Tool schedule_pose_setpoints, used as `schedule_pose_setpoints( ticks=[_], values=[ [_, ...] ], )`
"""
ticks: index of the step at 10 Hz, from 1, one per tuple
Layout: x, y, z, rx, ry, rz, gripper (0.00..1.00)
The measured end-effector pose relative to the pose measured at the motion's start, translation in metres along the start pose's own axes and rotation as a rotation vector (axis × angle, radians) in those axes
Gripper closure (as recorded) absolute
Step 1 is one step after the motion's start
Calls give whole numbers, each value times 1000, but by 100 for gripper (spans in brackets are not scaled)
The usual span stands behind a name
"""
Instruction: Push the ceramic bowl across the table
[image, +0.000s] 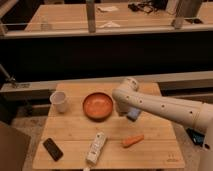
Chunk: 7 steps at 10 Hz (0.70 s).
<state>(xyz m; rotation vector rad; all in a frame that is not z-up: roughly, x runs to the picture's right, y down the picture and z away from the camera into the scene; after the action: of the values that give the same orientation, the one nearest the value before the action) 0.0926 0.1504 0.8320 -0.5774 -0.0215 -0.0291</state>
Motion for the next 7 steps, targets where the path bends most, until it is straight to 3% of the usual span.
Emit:
schedule_pose_setpoints(
  ticks=[7],
  values=[
    [-19,-18,11,0,-6,-28,87]
  ],
)
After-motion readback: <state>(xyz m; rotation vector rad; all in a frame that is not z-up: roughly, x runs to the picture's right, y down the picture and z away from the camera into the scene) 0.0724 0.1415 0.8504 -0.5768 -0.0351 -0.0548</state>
